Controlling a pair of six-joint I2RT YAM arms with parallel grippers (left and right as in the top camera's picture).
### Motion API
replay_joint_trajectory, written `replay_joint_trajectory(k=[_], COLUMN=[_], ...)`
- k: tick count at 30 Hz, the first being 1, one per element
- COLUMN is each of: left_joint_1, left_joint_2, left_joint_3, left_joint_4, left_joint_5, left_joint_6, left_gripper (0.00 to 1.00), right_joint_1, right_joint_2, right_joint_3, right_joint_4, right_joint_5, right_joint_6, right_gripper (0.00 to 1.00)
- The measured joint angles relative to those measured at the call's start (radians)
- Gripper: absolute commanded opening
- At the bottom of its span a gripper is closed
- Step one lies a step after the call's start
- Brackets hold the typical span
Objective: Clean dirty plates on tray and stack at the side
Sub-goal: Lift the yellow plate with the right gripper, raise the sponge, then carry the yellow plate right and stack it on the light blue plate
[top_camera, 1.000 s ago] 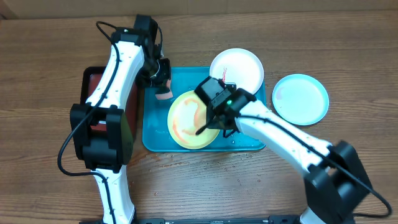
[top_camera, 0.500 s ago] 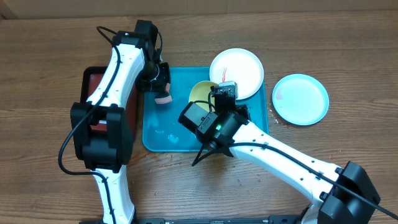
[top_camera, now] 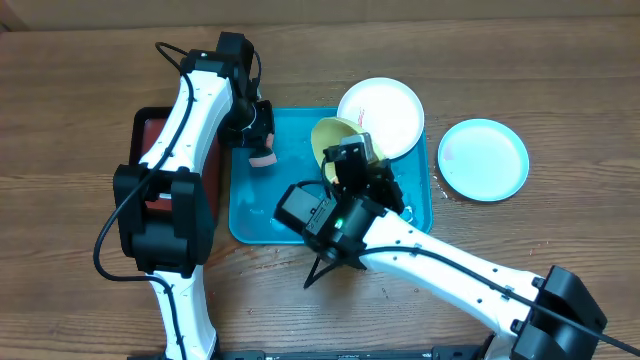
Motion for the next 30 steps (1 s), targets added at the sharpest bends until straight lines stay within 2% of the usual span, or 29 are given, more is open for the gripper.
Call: replay_joint_trajectory(k=[10, 16, 23, 30], left_joint_1=[0.0, 0.0, 0.0, 0.0], left_joint_2=[0.0, 0.0, 0.0, 0.0], left_joint_3=[0.0, 0.0, 0.0, 0.0], left_joint_4=[0.0, 0.0, 0.0, 0.0], left_joint_5=[0.0, 0.0, 0.0, 0.0], left_joint_6=[0.0, 0.0, 0.0, 0.0], left_gripper=[0.04, 0.04, 0.04, 0.04], right_joint_1=[0.093, 0.114, 0.114, 0.097], right_joint_2=[0.0, 0.0, 0.0, 0.0], right_joint_3=[0.0, 0.0, 0.0, 0.0], right_joint_4=[-0.023, -0.033, -0.02, -0.017], right_joint_5=[0.257, 0.334, 0.338, 0.152], right_joint_6=[0.0, -0.004, -0.003, 0.016], right_gripper=[0.04, 0.04, 0.04, 0.04])
